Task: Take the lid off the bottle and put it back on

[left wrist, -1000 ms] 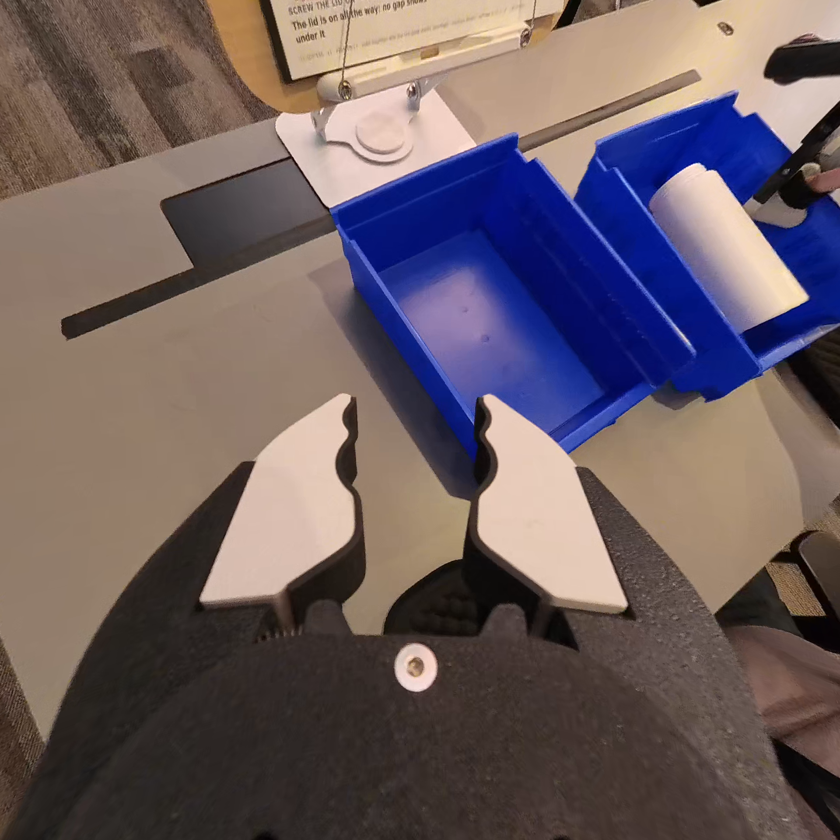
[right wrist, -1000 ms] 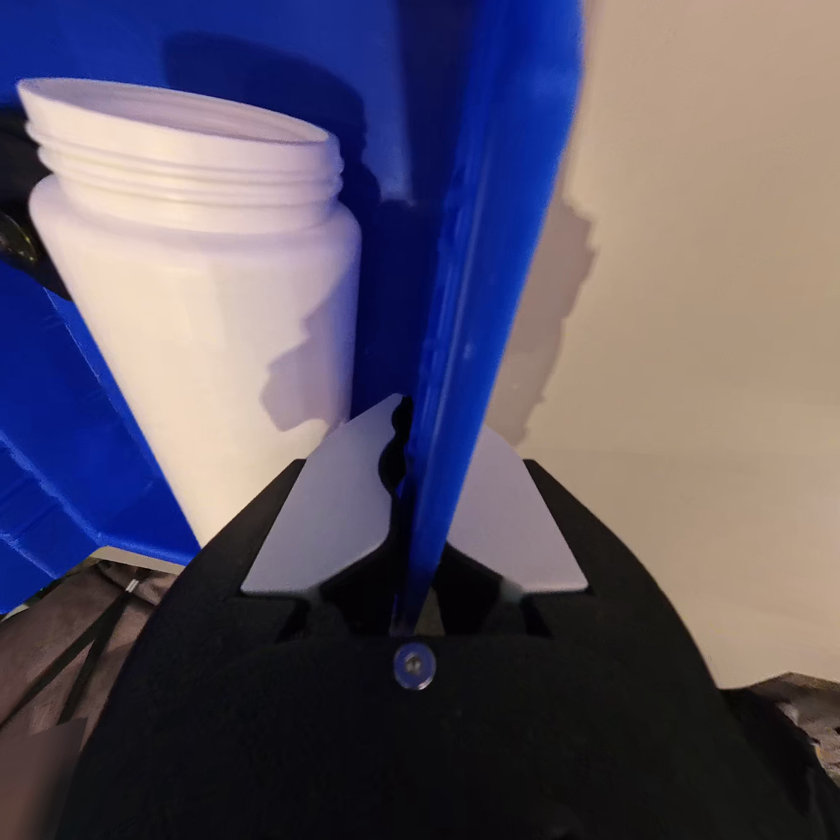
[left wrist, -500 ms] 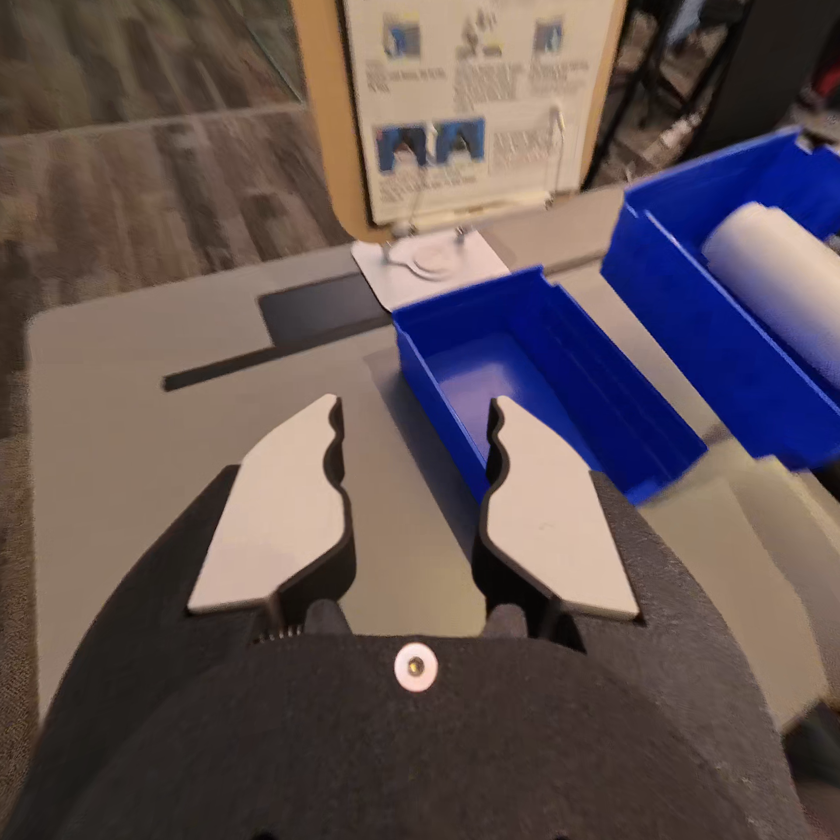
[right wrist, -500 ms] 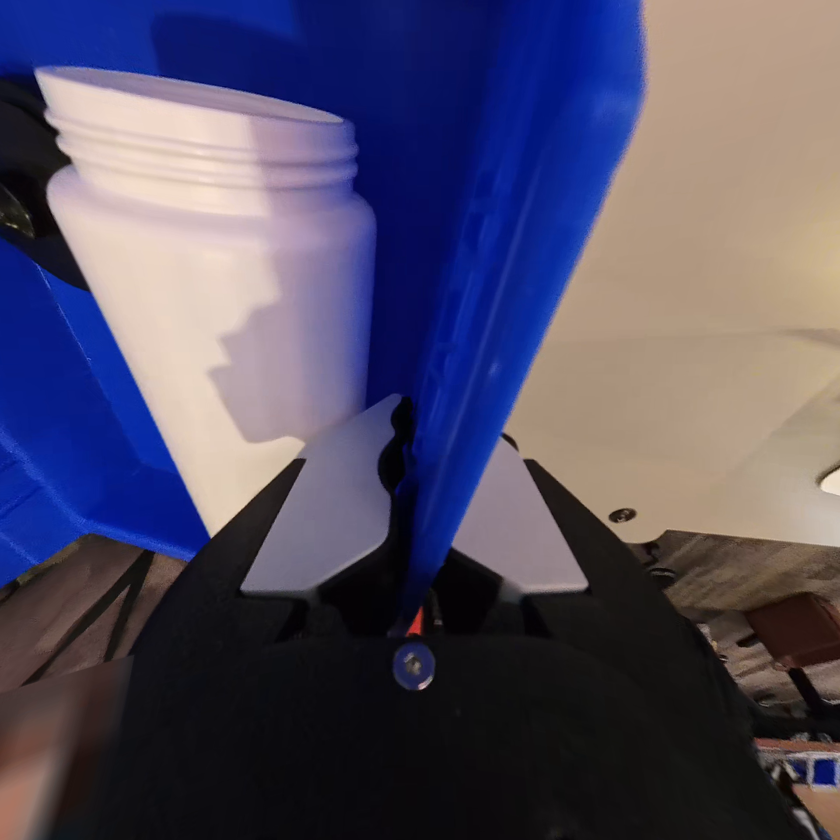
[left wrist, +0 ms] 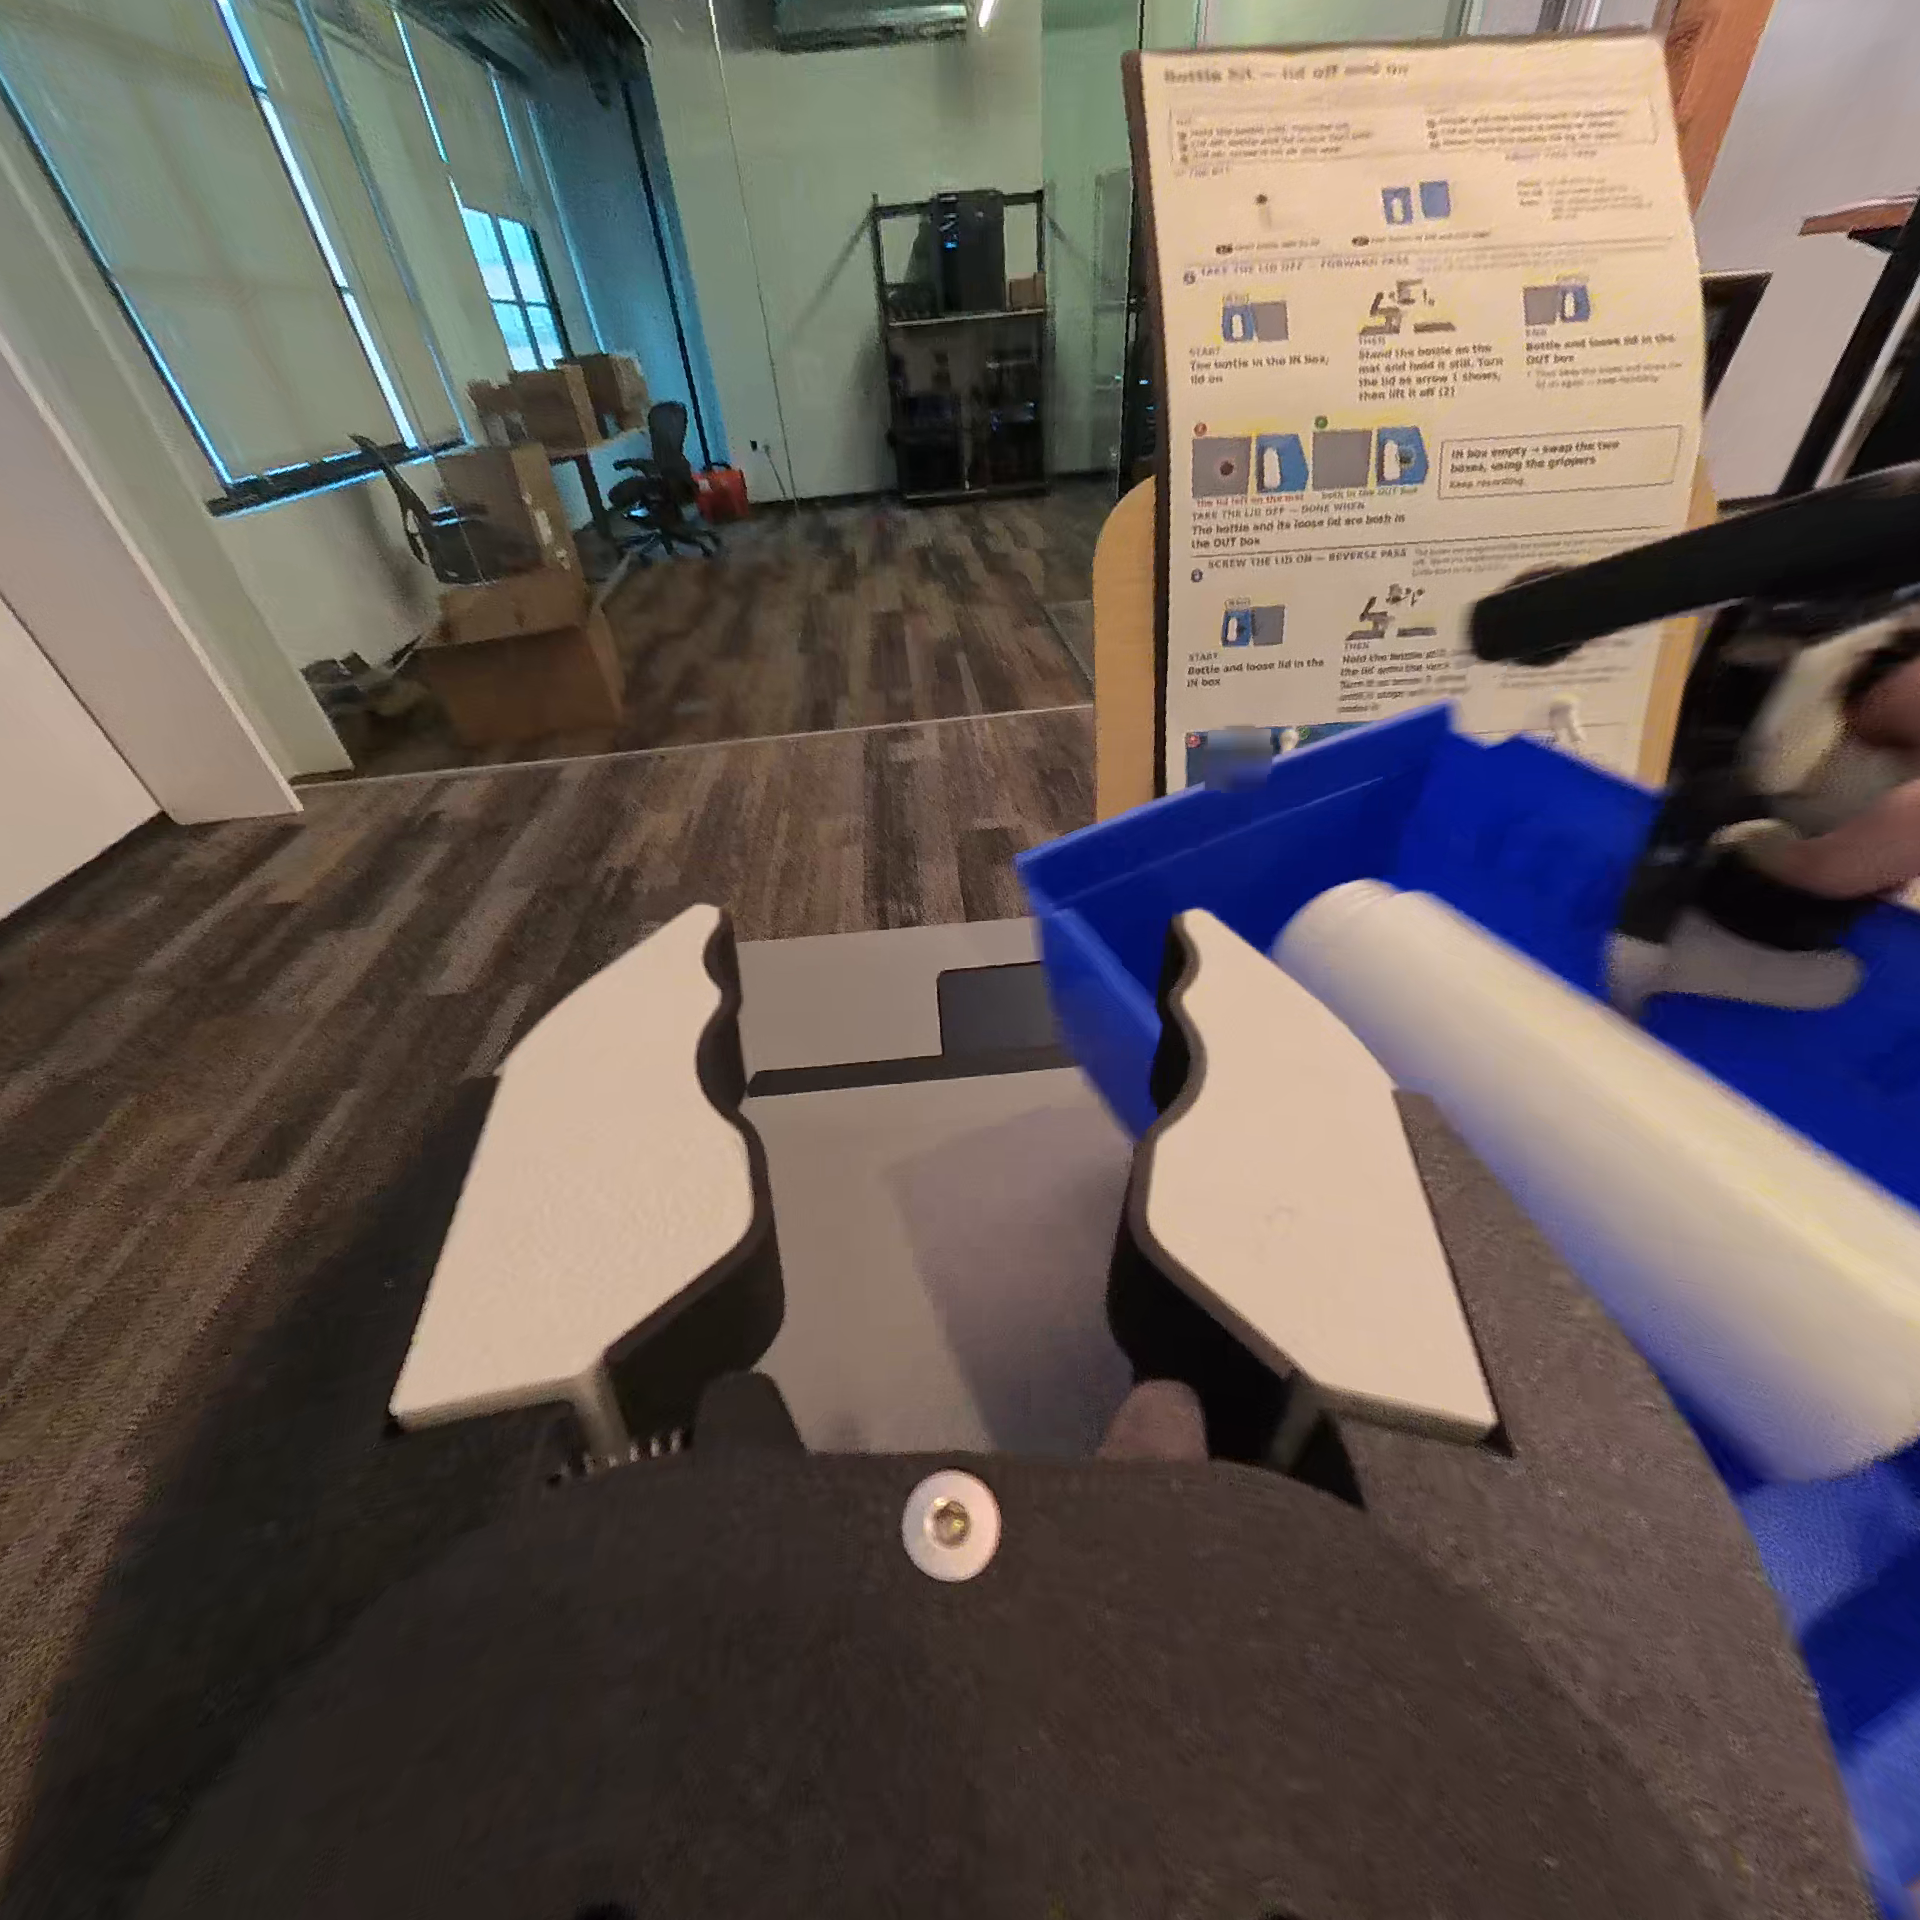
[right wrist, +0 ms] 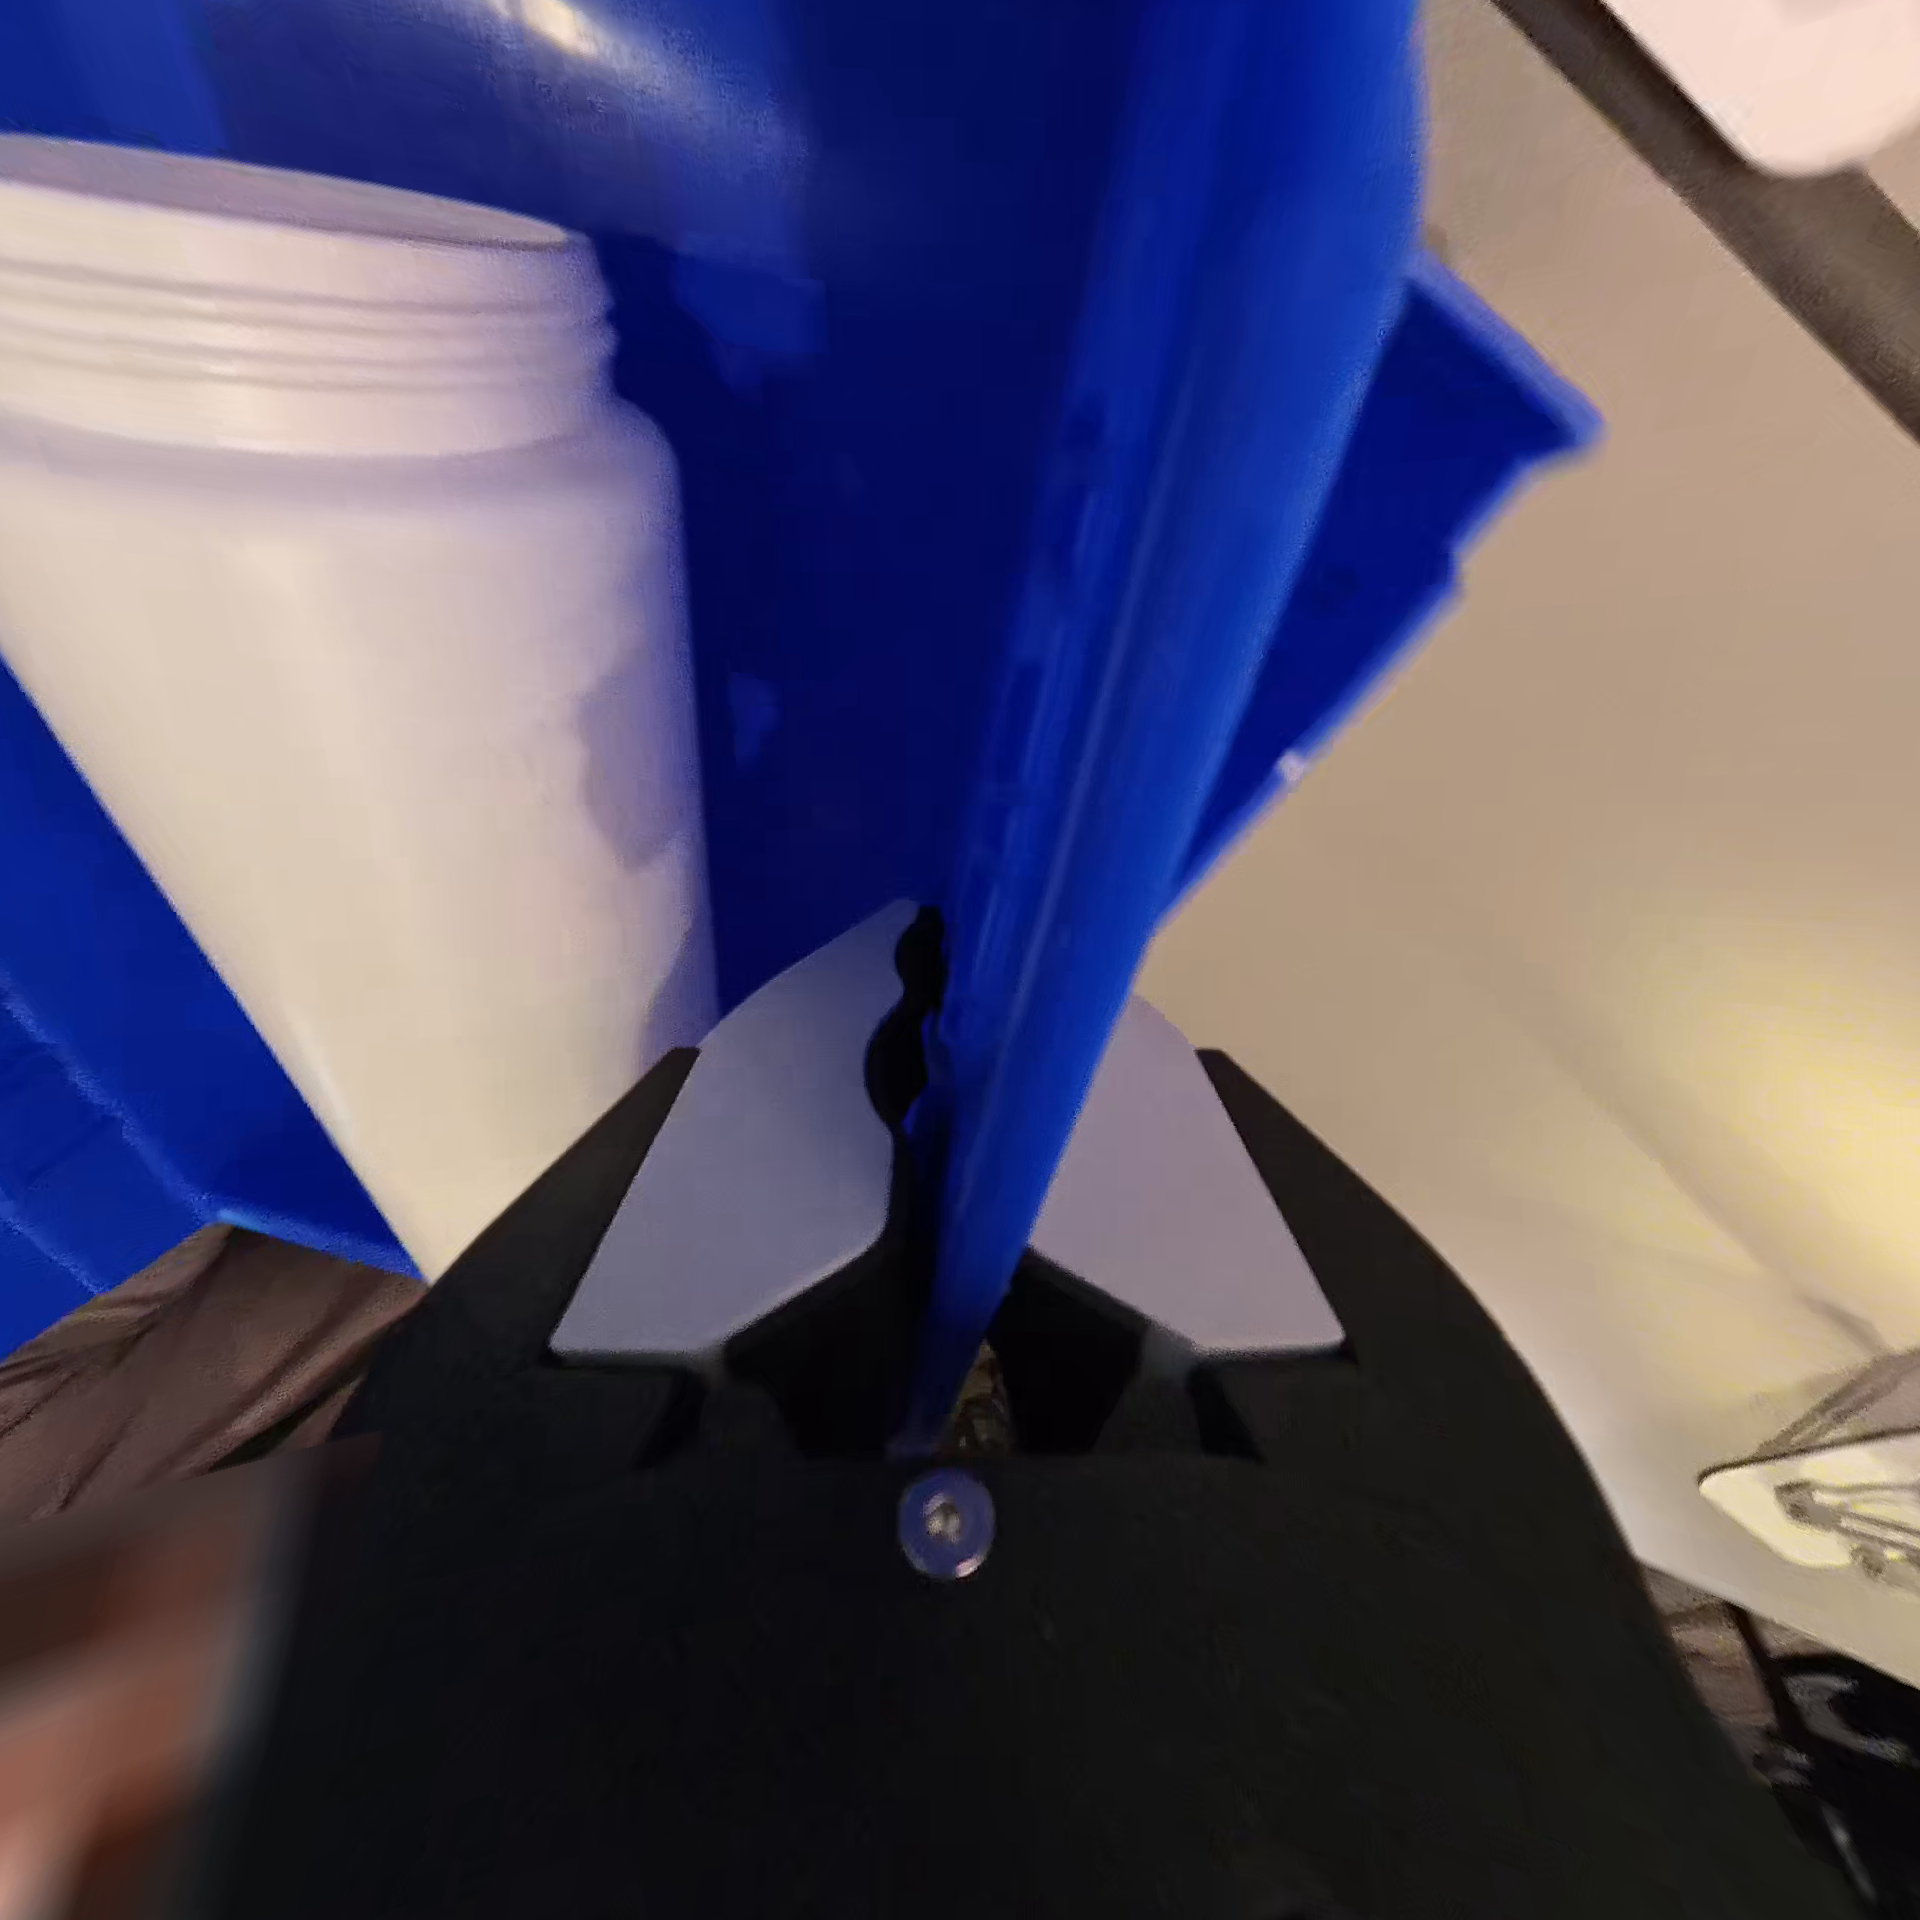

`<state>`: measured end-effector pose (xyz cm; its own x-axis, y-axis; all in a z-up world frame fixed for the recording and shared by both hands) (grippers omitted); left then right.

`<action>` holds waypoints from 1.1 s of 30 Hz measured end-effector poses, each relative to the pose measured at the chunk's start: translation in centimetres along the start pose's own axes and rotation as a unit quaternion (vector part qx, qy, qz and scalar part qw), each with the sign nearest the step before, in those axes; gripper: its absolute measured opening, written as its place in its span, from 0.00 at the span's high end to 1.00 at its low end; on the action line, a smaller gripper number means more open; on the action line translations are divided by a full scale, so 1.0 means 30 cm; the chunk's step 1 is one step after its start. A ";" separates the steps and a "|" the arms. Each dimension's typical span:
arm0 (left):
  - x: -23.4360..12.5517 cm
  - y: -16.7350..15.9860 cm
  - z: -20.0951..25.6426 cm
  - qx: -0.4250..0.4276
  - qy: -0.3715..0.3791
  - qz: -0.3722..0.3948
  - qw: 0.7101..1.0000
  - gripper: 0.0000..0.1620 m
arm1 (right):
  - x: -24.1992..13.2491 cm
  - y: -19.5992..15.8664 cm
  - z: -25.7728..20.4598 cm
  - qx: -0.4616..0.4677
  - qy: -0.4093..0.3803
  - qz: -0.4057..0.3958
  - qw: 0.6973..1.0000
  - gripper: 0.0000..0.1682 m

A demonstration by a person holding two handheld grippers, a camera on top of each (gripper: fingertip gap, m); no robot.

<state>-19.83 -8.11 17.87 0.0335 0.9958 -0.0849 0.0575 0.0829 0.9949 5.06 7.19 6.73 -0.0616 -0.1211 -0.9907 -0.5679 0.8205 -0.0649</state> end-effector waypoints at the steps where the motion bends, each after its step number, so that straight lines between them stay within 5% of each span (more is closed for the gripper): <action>1: -0.010 0.004 0.008 -0.003 -0.006 0.003 1.000 0.50 | 0.014 0.038 -0.048 -0.011 0.001 -0.002 1.000 0.96; 15: -0.059 0.010 -0.017 -0.021 -0.020 0.002 1.000 0.43 | 0.198 0.358 -0.513 -0.101 -0.007 -0.019 0.995 0.95; 33: -0.025 -0.036 0.017 -0.020 -0.083 -0.055 0.995 0.44 | 0.572 0.366 -0.607 -0.017 0.057 -0.072 0.996 0.93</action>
<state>-19.41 -8.97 16.83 0.1938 0.9610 -0.1971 0.0307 0.1948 0.9804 -17.18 3.94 -8.80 -0.0688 -0.3005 -0.9513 -0.6045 0.7711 -0.1999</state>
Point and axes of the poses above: each gripper's, where its closed fingertips meet, x out along the fingers, y out of its top, z = x × y across the jaws, the point moved 5 cm from there along -x, back along the fingers, and after that the axes turned 1 degree about -x, right-handed, at the moved point
